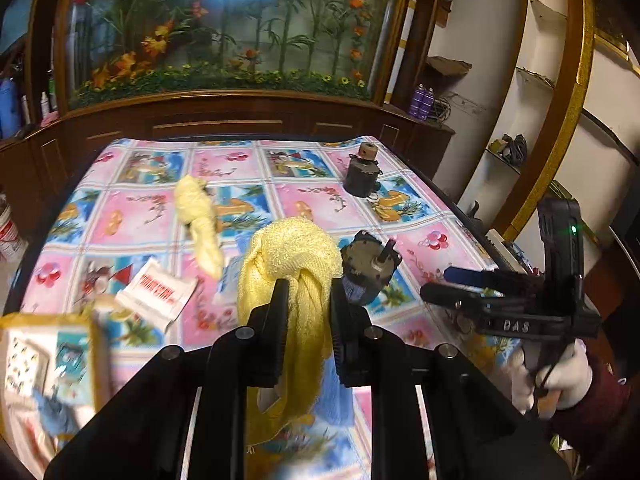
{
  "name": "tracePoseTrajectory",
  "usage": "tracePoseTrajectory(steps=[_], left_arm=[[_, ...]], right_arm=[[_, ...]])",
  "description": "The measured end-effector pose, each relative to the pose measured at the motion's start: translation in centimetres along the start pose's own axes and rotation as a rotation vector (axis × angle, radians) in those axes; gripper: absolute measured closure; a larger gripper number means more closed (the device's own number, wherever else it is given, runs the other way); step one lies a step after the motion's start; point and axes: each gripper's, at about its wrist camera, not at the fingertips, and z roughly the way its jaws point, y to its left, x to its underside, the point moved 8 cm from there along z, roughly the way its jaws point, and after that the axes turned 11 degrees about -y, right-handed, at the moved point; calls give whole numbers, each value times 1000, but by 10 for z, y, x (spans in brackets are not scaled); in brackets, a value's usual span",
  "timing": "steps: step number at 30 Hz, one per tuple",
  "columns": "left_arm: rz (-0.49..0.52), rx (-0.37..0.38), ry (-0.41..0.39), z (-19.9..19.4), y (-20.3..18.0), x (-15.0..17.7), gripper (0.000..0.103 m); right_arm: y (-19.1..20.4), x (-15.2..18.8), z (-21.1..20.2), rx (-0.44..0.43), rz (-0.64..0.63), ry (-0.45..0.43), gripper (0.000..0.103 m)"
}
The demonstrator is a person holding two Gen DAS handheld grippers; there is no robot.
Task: Organize soft objects
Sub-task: 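Grasp the yellow towel with the left tool while the right tool grasps the blue towel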
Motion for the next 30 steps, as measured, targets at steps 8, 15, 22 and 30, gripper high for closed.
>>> tracePoseTrajectory(steps=[8, 15, 22, 30], left_arm=[[-2, -93, 81, -8, 20, 57, 79], [6, -209, 113, 17, 36, 77, 41], [0, -231, 210, 56, 45, 98, 38], [-260, -118, 124, -1, 67, 92, 64]], right_arm=[[32, 32, 18, -76, -19, 92, 30], [55, 43, 45, -136, 37, 156, 30], [67, 33, 78, -181, 189, 175, 30], [65, 24, 102, -175, 336, 159, 30]])
